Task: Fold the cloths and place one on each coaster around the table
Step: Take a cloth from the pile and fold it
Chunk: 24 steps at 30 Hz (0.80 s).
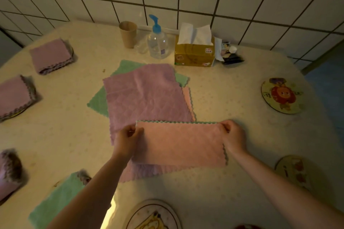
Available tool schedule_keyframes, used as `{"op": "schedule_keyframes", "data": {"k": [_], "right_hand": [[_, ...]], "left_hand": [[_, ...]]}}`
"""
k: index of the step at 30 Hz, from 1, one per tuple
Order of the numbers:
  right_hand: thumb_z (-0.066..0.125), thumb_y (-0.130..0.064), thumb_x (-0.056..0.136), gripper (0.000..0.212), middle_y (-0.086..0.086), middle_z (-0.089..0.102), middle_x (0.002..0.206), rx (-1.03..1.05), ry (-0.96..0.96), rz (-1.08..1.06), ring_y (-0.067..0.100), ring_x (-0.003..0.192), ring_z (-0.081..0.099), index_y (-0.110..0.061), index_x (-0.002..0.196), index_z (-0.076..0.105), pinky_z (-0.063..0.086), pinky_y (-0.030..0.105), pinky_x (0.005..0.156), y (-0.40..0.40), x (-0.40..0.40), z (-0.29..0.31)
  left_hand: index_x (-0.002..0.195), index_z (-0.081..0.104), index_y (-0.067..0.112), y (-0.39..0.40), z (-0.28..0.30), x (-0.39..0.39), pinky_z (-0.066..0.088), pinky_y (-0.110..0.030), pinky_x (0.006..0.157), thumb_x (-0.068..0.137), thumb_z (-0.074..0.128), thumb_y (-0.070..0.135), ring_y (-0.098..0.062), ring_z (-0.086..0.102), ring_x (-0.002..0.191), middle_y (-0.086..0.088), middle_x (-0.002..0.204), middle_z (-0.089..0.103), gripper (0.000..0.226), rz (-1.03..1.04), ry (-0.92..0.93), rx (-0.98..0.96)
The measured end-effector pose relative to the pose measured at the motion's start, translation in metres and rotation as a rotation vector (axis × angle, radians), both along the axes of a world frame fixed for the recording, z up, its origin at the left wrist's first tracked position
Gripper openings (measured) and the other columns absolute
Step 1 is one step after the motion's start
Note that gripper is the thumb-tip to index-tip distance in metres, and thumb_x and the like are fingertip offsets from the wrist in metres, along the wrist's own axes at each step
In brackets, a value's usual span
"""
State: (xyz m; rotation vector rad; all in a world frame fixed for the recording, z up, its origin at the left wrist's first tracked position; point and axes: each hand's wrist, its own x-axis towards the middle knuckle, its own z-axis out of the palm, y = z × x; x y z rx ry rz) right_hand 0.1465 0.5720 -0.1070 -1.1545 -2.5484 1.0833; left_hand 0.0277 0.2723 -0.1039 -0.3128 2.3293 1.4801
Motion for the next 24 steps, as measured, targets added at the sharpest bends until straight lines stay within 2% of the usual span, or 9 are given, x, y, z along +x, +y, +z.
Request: {"op": "schedule_keyframes", "data": {"k": [4,7,12,15,17,19,22,24], "right_hand": [[0.058,-0.022,0.088,0.01,0.004,0.068,0.081,0.045,-0.059,-0.003,0.021,0.07,0.059,-0.016,0.084,0.064,0.044,0.031,0.06,0.003,-0.005,-0.002],[0.057,-0.026,0.09,0.011,0.002,0.068,0.081,0.081,-0.103,0.003,0.02,0.069,0.058,-0.018,0.084,0.062,0.043,0.029,0.058,0.005,-0.011,0.0],[0.057,-0.034,0.09,0.015,0.002,0.069,0.082,0.124,-0.149,0.0,0.023,0.07,0.062,-0.022,0.082,0.06,0.047,0.03,0.058,0.004,-0.022,0.003],[0.058,-0.033,0.09,0.013,0.002,0.069,0.082,0.057,-0.115,0.025,0.023,0.072,0.063,-0.022,0.082,0.057,0.047,0.031,0.06,0.002,-0.002,0.004],[0.06,-0.028,0.09,0.012,-0.001,0.065,0.082,-0.01,-0.057,0.048,0.02,0.075,0.061,-0.017,0.09,0.058,0.044,0.027,0.063,0.002,0.001,0.007],[0.062,-0.022,0.089,0.017,0.003,0.063,0.091,-0.038,0.011,0.08,0.018,0.08,0.059,-0.01,0.1,0.058,0.044,0.027,0.069,0.003,0.008,0.014],[0.061,-0.011,0.087,0.026,0.011,0.055,0.11,0.137,0.044,0.271,0.025,0.096,0.055,-0.006,0.112,0.055,0.049,0.037,0.08,-0.007,0.034,0.021],[0.058,-0.005,0.086,0.029,0.011,0.053,0.114,0.264,0.074,0.529,0.027,0.102,0.054,-0.006,0.115,0.056,0.049,0.038,0.084,-0.02,0.061,0.023]], "left_hand": [[0.071,0.062,0.014,0.006,0.001,-0.001,0.037,-0.029,0.055,0.086,0.068,0.024,-0.015,0.046,0.056,0.002,0.061,0.056,0.019,0.032,0.007,-0.088],[0.078,0.066,0.012,0.007,0.002,-0.002,0.037,-0.03,0.057,0.086,0.068,0.026,-0.014,0.049,0.06,0.002,0.065,0.059,0.016,0.044,0.02,-0.145],[0.089,0.068,0.016,0.009,0.01,-0.015,0.041,-0.03,0.065,0.088,0.064,0.03,-0.019,0.057,0.074,-0.001,0.079,0.065,0.014,0.009,0.035,-0.214],[0.088,0.068,0.014,0.007,0.018,-0.001,0.041,-0.03,0.062,0.089,0.062,0.031,-0.023,0.058,0.073,-0.003,0.077,0.065,0.018,-0.022,0.085,-0.284],[0.086,0.068,0.014,0.004,0.015,-0.002,0.043,-0.031,0.064,0.089,0.062,0.032,-0.026,0.06,0.076,-0.004,0.076,0.065,0.019,-0.03,0.076,-0.296],[0.091,0.068,0.014,0.005,0.014,-0.005,0.045,-0.031,0.065,0.09,0.061,0.03,-0.026,0.061,0.076,-0.006,0.082,0.068,0.017,-0.023,0.065,-0.297],[0.097,0.065,0.017,0.007,0.027,-0.001,0.051,-0.033,0.069,0.091,0.06,0.023,-0.024,0.064,0.08,-0.004,0.09,0.068,0.01,0.109,0.182,-0.281],[0.101,0.062,0.019,0.012,0.039,0.02,0.05,-0.031,0.076,0.092,0.056,0.018,-0.019,0.061,0.089,0.002,0.099,0.062,0.01,0.03,0.353,-0.295]]}}
